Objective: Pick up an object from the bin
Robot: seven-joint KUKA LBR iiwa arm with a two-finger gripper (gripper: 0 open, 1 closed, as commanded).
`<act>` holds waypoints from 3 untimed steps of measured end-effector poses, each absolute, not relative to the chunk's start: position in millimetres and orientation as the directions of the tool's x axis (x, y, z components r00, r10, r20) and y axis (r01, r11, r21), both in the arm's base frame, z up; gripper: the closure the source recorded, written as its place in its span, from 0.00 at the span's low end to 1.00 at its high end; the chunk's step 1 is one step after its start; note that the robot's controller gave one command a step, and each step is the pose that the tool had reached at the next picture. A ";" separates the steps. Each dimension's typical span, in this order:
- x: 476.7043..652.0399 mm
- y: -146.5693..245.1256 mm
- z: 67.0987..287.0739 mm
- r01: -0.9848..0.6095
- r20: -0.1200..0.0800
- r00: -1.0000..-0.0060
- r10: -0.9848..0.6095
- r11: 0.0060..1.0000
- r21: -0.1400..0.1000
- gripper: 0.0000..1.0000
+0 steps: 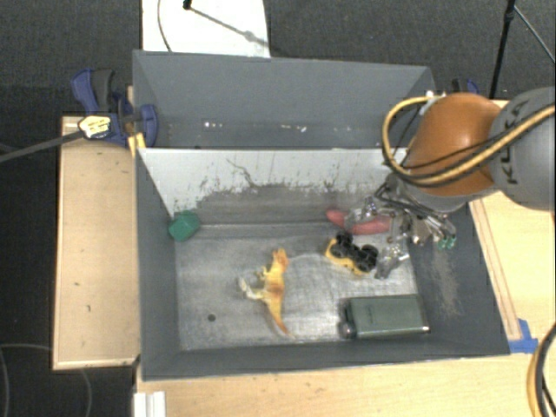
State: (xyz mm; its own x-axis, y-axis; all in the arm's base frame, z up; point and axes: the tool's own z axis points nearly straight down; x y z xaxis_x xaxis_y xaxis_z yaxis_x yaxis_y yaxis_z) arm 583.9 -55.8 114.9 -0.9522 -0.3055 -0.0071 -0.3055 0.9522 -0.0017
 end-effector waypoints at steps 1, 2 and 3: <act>577.0 -54.9 95.7 -0.308 0.001 -0.951 -0.308 0.951 0.002 0.00; 595.6 -64.5 75.1 -0.490 -0.011 -0.871 -0.490 0.871 -0.007 1.00; 595.6 -64.6 75.1 -0.490 -0.011 -0.872 -0.490 0.872 -0.007 1.00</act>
Offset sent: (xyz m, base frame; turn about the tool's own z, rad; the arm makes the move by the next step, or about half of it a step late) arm 0.0076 -0.0077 -0.0449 -0.2049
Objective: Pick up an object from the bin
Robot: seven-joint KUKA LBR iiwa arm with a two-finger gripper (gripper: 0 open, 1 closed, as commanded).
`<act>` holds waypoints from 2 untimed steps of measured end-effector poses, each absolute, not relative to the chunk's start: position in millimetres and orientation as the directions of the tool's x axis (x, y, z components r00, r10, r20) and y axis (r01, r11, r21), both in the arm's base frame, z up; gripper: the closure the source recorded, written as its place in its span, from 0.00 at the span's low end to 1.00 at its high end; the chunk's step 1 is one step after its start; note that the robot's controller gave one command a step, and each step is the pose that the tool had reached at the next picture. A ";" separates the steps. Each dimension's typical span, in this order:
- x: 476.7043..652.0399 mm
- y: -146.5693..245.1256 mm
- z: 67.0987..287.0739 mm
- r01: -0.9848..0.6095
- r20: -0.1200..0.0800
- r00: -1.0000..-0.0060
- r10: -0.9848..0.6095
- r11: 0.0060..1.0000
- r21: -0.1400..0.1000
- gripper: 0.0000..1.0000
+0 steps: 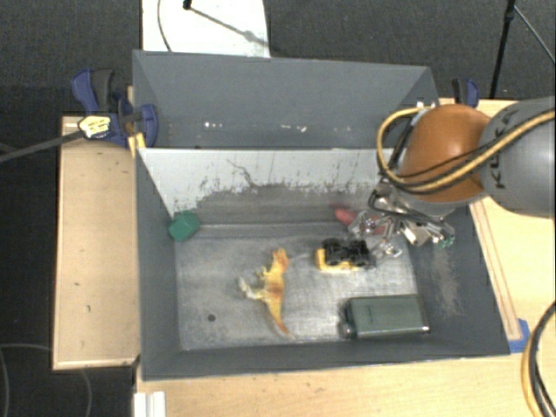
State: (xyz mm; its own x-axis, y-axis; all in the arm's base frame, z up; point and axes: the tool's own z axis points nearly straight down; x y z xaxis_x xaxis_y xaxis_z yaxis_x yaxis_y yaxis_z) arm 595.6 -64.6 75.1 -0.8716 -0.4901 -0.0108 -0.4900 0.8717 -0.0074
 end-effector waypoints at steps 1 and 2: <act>595.9 -66.0 75.3 -0.486 -0.012 -0.874 -0.486 0.874 -0.007 1.00; 595.6 -66.2 75.8 -0.486 -0.012 -0.874 -0.486 0.874 -0.007 1.00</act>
Offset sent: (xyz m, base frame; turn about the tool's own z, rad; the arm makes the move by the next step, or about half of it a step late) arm -0.0096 0.0025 0.0125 0.0273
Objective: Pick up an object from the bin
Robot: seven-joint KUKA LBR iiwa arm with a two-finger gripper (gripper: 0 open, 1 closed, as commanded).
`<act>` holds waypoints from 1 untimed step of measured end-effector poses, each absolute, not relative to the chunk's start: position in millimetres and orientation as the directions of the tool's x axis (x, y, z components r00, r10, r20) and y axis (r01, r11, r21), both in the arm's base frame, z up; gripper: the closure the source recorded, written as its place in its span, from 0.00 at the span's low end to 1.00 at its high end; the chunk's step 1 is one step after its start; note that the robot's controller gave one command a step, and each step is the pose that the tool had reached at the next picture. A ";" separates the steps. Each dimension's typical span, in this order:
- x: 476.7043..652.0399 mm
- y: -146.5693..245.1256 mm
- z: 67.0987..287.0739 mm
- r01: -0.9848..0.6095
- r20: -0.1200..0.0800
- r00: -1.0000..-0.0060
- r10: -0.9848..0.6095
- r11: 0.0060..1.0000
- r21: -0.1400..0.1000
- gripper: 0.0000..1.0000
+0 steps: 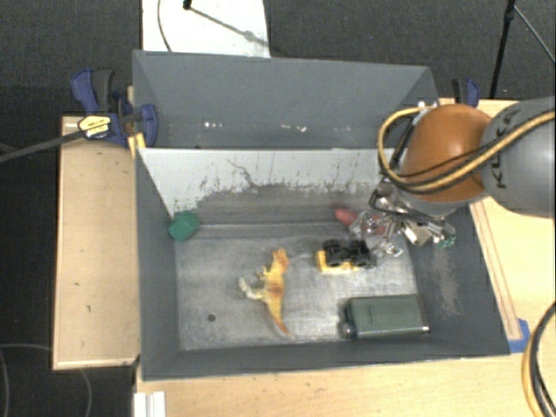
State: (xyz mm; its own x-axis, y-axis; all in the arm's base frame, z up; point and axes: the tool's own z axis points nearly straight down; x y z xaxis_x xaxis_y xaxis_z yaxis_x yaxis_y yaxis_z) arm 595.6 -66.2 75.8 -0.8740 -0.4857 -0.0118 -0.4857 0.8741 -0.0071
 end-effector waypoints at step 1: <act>581.7 -65.9 74.0 -0.625 -0.004 -0.781 -0.625 0.781 -0.002 1.00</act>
Offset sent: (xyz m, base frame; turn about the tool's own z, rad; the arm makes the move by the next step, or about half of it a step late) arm -0.0101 0.0325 0.1880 -0.2202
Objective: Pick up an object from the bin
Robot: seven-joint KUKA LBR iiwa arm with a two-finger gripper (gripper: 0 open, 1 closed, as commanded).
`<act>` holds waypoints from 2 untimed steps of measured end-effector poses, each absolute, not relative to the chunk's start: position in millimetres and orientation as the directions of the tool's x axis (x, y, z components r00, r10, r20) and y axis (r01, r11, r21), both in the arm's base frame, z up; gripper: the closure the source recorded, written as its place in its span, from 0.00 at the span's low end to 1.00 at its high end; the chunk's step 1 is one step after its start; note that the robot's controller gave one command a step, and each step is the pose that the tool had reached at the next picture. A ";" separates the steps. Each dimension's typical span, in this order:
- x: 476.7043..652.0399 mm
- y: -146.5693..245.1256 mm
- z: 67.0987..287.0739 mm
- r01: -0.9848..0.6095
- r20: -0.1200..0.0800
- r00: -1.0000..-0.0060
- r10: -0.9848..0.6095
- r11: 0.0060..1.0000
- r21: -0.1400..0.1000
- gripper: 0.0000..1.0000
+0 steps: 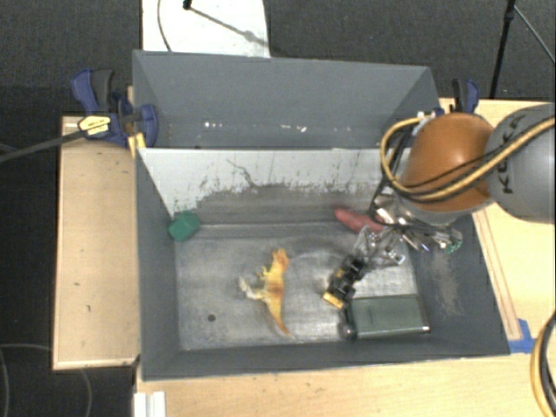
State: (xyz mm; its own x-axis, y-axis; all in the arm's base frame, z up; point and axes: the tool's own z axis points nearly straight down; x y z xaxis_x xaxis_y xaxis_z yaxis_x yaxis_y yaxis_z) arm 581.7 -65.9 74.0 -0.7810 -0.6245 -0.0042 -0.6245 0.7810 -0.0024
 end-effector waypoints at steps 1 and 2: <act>574.1 -64.0 81.4 -0.698 0.001 -0.716 -0.698 0.716 0.003 1.00; 577.2 -54.7 157.3 -0.673 -0.004 -0.739 -0.674 0.739 -0.003 0.00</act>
Offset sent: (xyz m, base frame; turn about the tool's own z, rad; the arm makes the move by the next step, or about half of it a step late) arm -0.0089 0.0180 0.0283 0.0138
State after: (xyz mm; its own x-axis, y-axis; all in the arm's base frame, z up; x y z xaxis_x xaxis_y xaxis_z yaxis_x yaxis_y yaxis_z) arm 577.2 -54.7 157.3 -0.7392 -0.6735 -0.0043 -0.6735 0.7392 -0.0026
